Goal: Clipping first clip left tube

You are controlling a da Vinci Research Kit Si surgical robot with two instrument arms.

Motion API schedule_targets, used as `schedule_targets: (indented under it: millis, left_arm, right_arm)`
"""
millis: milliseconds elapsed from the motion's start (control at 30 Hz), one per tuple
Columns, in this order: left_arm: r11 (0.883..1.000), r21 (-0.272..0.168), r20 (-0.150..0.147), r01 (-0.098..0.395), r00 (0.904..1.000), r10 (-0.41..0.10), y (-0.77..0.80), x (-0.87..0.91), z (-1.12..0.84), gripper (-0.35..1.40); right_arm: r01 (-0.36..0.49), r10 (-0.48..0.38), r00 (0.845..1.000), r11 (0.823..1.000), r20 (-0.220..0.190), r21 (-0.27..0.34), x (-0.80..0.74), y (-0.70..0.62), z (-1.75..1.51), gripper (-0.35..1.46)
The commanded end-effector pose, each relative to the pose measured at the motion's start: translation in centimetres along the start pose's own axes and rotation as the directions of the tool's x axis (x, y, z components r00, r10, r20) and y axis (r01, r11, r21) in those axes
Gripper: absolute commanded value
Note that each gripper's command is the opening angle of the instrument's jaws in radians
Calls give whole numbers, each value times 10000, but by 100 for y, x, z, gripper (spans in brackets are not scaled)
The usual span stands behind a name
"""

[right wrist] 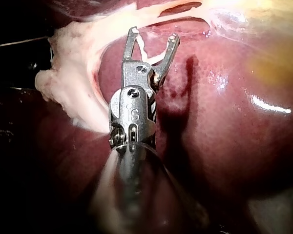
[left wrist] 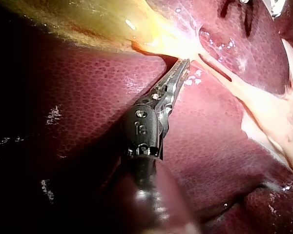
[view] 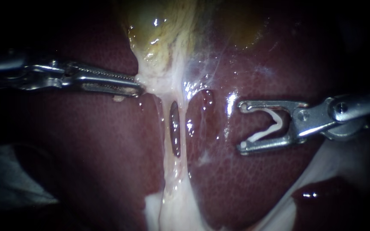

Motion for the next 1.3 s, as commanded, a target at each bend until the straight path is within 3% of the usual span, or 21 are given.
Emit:
schedule_targets:
  millis: [33, 233, 467, 767, 1067, 1300]
  left_arm:
    - [10000, -14, 3, 12, 10000, -12, 2, 3, -5, -35]
    - [9998, -120, 61, 183, 9998, -182, 16, 22, -34, -35]
    - [9999, -16, -141, 153, 9998, -154, 23, 35, -66, -35]
    - [9999, 22, -141, 119, 9998, -119, 28, 38, -71, -35]
    - [9999, 44, -173, 137, 9998, -136, 33, 40, -72, -35]
    - [9999, 49, -174, 140, 9998, -139, 34, 40, -71, -35]
  right_arm:
    - [-1, 1, 10000, 10000, -4, 6, 0, 0, 0, 50]
    - [-1, 1, 10000, 10000, -21, 64, 0, 0, 0, 50]
    - [-2, 3, 10000, 9999, -48, 146, 2, -1, 2, 50]
    - [31, -27, 9999, 9994, -117, 331, 7, -6, 25, 50]
    - [63, -49, 9998, 9979, -218, 650, 2, -21, 90, 50]
    - [-183, 201, 9995, 9969, -239, 764, -1, -24, 132, 50]
